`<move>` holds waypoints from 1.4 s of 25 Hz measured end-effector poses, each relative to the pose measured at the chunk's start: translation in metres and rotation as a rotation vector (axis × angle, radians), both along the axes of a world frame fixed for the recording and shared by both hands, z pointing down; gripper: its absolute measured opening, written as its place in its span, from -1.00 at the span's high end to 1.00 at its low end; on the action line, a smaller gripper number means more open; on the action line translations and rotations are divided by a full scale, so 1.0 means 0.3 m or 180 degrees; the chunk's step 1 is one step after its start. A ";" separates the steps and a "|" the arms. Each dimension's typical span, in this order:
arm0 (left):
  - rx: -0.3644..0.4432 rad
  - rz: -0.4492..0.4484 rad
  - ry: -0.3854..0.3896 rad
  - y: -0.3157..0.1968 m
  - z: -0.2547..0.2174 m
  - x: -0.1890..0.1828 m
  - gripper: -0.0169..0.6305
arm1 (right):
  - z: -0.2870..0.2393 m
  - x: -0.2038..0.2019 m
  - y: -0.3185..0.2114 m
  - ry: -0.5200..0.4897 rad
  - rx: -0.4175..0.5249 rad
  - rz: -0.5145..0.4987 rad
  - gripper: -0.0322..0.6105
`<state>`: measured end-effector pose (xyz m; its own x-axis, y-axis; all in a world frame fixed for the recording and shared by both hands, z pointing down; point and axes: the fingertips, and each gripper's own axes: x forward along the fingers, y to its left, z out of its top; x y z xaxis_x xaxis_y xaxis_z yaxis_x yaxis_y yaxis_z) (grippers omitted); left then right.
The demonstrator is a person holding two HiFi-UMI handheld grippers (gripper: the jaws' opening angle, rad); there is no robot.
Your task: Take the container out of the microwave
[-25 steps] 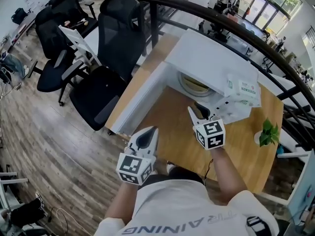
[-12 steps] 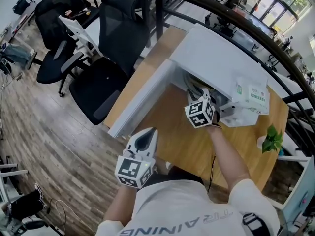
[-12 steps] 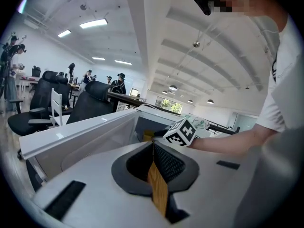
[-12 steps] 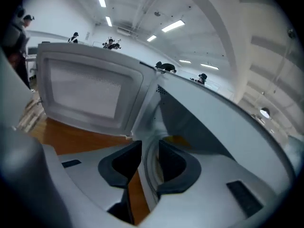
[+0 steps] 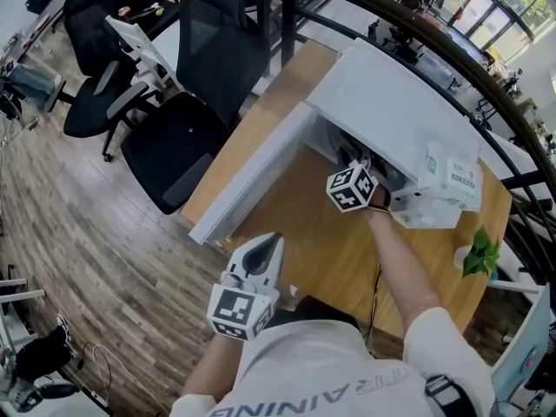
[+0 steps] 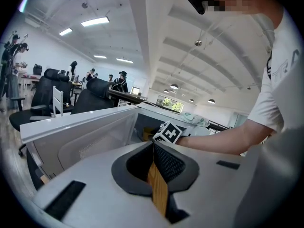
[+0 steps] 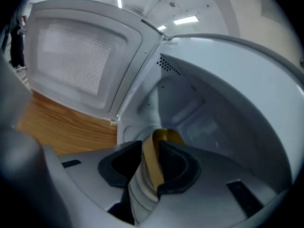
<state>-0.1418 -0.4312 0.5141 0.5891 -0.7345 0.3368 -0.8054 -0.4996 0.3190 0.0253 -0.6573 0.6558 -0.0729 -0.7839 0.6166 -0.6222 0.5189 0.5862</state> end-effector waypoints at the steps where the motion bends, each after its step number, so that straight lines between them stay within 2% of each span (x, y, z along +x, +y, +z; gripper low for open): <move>1: 0.0005 -0.0011 -0.0009 0.002 0.003 -0.001 0.84 | 0.005 0.001 -0.006 0.0055 0.0008 -0.0026 0.50; 5: -0.0014 -0.0050 0.0019 0.006 0.015 -0.003 0.84 | 0.029 0.027 -0.033 0.0255 -0.0025 0.0004 0.50; 10: -0.0016 -0.0089 0.0020 0.004 0.018 -0.008 0.84 | 0.089 0.070 -0.047 0.0382 -0.0278 0.0092 0.50; 11: -0.0017 -0.0098 0.0020 0.003 0.016 -0.013 0.84 | 0.093 0.073 -0.046 0.0366 -0.0316 0.0108 0.51; 13: -0.0024 -0.0105 0.0014 0.005 0.015 -0.025 0.84 | 0.082 0.070 -0.040 0.0327 -0.0328 0.0114 0.70; 17: -0.0018 -0.0103 0.0007 0.013 0.017 -0.029 0.84 | 0.051 0.041 -0.015 0.0286 -0.0285 0.0008 0.78; 27: 0.0036 -0.0003 0.0022 0.064 -0.006 -0.021 0.84 | -0.041 -0.056 0.120 0.0067 -0.0236 -0.0227 0.79; 35: 0.0171 0.0036 -0.0034 0.096 -0.048 -0.068 0.84 | -0.133 -0.129 0.282 -0.0080 -0.0246 -0.0413 0.79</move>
